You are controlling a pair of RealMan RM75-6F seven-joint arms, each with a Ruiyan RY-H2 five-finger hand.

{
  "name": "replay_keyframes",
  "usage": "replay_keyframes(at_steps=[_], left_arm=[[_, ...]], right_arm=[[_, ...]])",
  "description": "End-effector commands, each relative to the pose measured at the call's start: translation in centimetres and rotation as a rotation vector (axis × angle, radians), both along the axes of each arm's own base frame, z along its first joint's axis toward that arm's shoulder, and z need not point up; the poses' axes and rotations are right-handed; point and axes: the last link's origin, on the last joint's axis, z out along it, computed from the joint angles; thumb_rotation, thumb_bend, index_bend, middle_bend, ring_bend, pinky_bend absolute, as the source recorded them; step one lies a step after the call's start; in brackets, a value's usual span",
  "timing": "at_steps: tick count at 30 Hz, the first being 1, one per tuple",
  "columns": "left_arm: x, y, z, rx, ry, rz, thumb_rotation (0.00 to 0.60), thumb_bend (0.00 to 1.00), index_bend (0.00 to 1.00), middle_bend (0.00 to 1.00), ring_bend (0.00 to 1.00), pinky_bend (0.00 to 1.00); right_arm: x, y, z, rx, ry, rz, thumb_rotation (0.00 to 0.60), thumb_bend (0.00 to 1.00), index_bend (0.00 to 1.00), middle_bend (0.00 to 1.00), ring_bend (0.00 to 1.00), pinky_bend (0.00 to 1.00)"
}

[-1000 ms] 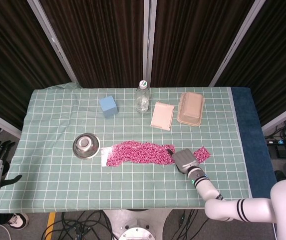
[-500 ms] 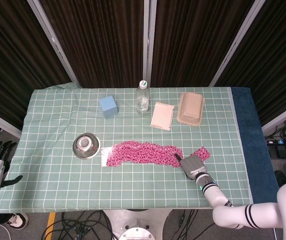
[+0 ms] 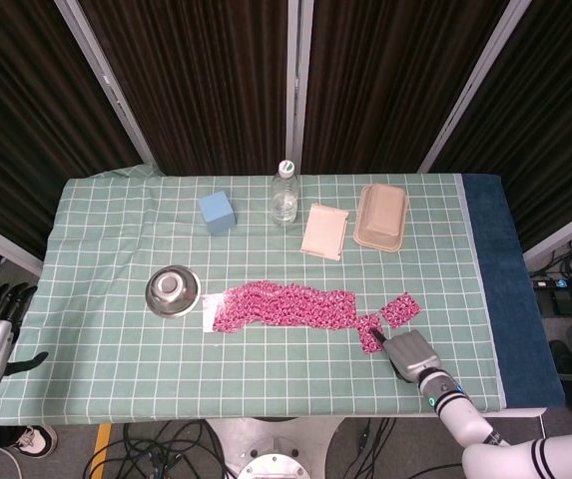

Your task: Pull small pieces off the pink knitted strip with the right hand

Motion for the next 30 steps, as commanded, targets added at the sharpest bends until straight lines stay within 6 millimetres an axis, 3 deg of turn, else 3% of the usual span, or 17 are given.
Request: replay_keyframes(at_steps=[1, 7, 13, 23, 30], left_arm=[[0.1, 0.0, -0.1, -0.003, 0.002, -0.001, 0.600, 0.02, 0.10, 0.09, 0.02, 0.17], [0.3, 0.1, -0.1, -0.004, 0.002, -0.006, 0.600, 0.02, 0.10, 0.09, 0.02, 0.17], [0.5, 0.1, -0.3, -0.006, 0.003, -0.010, 0.600, 0.02, 0.10, 0.09, 0.02, 0.17], [0.2, 0.2, -0.4, -0.008, 0.001, 0.003, 0.600, 0.02, 0.10, 0.09, 0.02, 0.17], [-0.1, 0.2, -0.2, -0.002, -0.002, 0.008, 0.600, 0.02, 0.10, 0.09, 0.02, 0.17]], right_arm=[[-0.7, 1.1, 0.7, 0.016, 0.000, -0.012, 0.600, 1.00, 0.04, 0.86, 0.90, 0.83], [-1.5, 2.5, 1.9, 0.021, -0.002, -0.019, 0.600, 1.00, 0.05, 0.86, 0.90, 0.83], [-1.0, 2.1, 2.2, -0.018, -0.063, -0.005, 0.600, 1.00, 0.05, 0.86, 0.90, 0.83], [-0.5, -0.5, 0.5, -0.032, -0.080, -0.022, 0.600, 1.00, 0.00, 0.86, 0.90, 0.83], [-0.7, -0.8, -0.3, -0.001, -0.033, -0.040, 0.600, 1.00, 0.00, 0.86, 0.90, 0.83]])
